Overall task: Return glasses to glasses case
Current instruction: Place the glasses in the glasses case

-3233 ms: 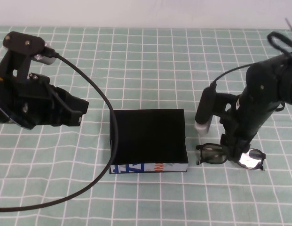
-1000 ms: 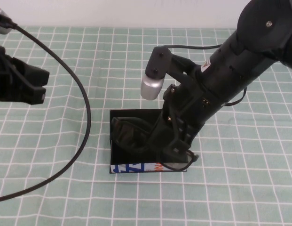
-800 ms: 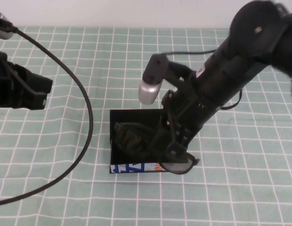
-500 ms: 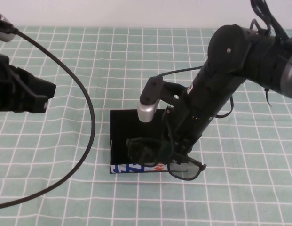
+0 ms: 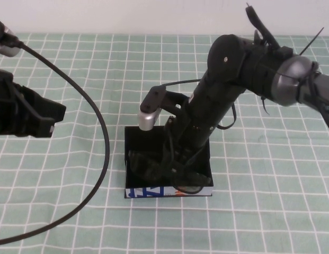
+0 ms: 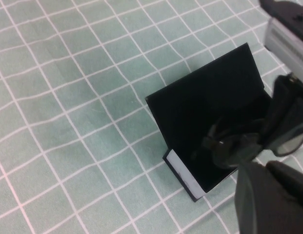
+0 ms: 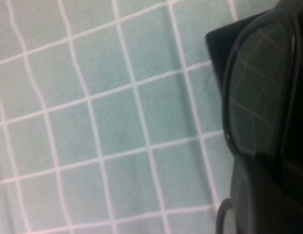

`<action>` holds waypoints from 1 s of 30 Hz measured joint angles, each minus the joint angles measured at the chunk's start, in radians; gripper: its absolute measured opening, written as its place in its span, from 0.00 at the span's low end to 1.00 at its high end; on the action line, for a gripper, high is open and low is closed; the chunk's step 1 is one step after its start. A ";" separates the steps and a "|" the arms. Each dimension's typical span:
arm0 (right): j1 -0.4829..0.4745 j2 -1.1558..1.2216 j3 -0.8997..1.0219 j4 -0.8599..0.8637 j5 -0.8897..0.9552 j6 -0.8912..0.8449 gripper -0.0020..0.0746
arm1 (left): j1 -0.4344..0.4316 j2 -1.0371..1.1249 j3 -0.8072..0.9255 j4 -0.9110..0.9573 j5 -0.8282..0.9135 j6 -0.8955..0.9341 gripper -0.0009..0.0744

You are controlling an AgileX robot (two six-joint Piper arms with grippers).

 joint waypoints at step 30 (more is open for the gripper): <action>0.000 0.079 -0.081 -0.111 0.000 -0.045 0.26 | 0.000 0.000 0.000 0.016 0.007 0.018 0.00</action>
